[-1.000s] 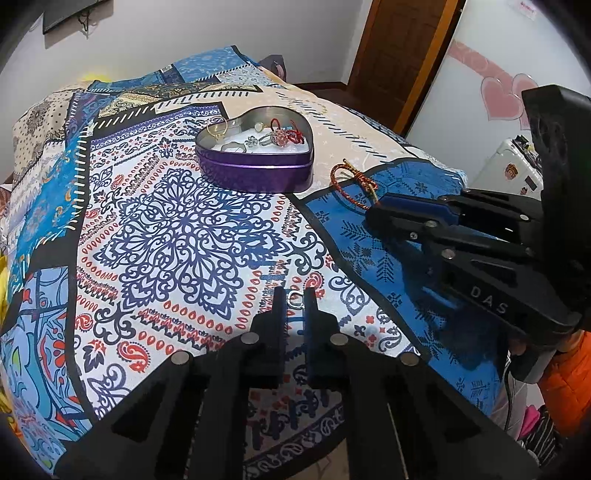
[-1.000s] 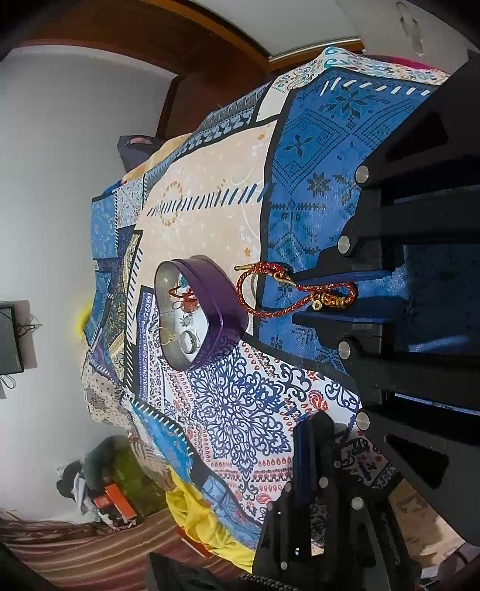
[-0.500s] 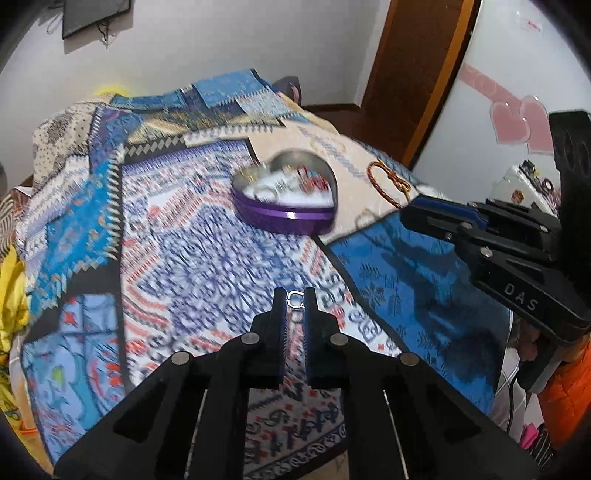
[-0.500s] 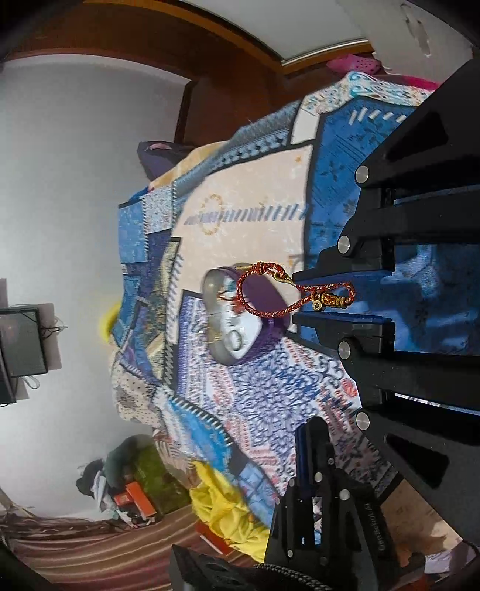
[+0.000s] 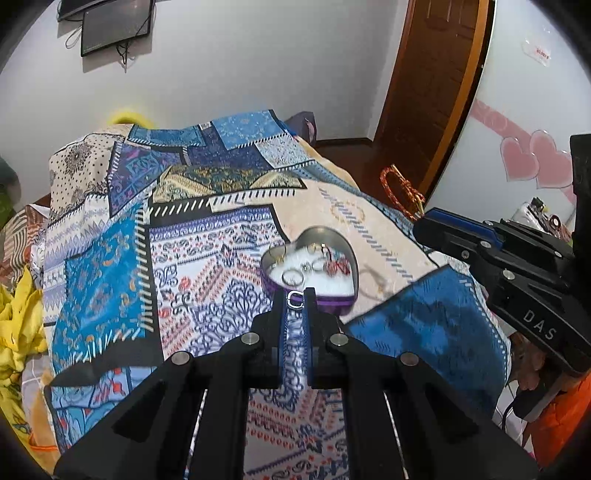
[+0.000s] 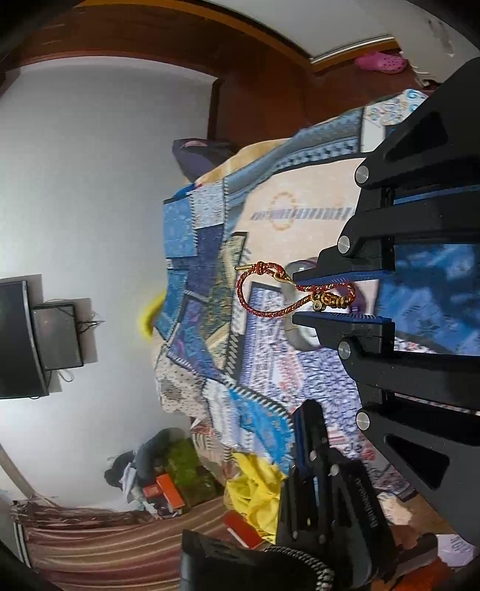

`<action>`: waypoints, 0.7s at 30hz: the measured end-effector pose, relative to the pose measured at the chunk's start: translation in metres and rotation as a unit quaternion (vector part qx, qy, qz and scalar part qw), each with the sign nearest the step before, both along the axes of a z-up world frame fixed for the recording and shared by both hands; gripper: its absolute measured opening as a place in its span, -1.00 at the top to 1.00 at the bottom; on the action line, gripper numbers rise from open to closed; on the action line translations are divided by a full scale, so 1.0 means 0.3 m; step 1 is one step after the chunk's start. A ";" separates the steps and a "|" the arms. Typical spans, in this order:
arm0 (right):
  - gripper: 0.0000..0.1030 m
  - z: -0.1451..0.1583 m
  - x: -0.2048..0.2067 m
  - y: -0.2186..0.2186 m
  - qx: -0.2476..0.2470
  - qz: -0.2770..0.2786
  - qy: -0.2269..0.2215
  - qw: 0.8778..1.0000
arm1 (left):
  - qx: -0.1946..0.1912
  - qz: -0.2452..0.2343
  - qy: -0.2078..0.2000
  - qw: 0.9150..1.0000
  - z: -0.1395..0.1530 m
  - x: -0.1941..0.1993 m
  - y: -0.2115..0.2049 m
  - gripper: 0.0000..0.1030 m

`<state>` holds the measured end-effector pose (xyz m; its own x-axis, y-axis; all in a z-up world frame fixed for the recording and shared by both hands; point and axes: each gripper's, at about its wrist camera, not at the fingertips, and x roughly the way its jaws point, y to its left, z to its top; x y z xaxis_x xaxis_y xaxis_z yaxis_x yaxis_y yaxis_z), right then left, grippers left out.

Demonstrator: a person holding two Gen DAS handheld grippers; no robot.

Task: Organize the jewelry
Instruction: 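Lift the red bracelet with the right gripper and lower it into the tin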

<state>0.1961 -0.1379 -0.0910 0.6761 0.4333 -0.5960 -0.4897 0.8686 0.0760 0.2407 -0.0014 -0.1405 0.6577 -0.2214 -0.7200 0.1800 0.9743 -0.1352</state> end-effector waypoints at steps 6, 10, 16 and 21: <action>0.75 0.018 0.042 0.025 0.011 0.004 -0.007 1.000 | -0.008 -0.001 -0.006 1.000 0.007 0.040 0.003 0.88; 0.75 -0.009 0.084 0.053 0.014 0.011 0.008 1.000 | -0.010 -0.004 -0.006 1.000 0.001 0.069 -0.002 0.88; 0.75 -0.085 0.141 0.085 0.007 0.029 0.054 0.998 | -0.024 -0.007 0.009 1.000 -0.035 0.132 -0.003 0.88; 0.75 -0.152 0.164 0.114 -0.026 0.044 0.082 0.995 | -0.029 -0.010 0.034 0.999 -0.088 0.187 -0.005 0.88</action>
